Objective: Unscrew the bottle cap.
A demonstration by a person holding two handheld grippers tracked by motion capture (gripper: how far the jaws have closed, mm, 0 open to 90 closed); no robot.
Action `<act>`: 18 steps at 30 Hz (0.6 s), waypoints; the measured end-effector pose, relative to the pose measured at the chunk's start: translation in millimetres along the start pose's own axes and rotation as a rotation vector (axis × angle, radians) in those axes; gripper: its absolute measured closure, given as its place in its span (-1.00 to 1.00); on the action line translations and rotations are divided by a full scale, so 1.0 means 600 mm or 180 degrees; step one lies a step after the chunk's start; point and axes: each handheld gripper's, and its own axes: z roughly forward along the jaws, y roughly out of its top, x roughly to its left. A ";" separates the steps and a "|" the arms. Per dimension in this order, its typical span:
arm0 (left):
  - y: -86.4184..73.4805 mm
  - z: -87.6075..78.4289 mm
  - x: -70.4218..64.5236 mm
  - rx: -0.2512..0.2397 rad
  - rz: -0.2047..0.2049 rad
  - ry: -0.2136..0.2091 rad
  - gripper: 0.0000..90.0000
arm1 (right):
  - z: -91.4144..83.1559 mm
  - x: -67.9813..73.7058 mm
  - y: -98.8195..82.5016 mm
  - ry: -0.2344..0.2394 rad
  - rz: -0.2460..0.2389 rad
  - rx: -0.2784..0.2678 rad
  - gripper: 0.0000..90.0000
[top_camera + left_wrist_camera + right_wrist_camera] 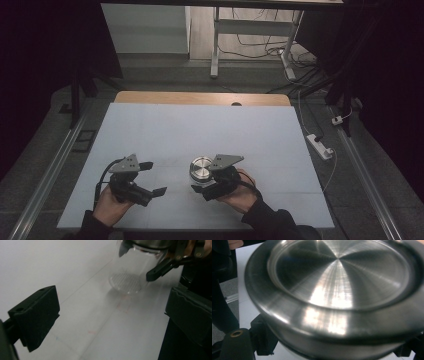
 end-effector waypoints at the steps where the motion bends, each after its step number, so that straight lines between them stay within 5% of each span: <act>1: 0.006 0.004 0.001 0.0006 0.0041 -0.0028 -1.00 | 0.000 0.000 0.000 0.0002 -0.0001 -0.0001 -0.67; 18: 0.090 0.077 0.001 0.0060 0.0693 -0.0581 -0.99 | 0.000 0.000 0.000 0.0132 -0.0099 0.0017 -0.67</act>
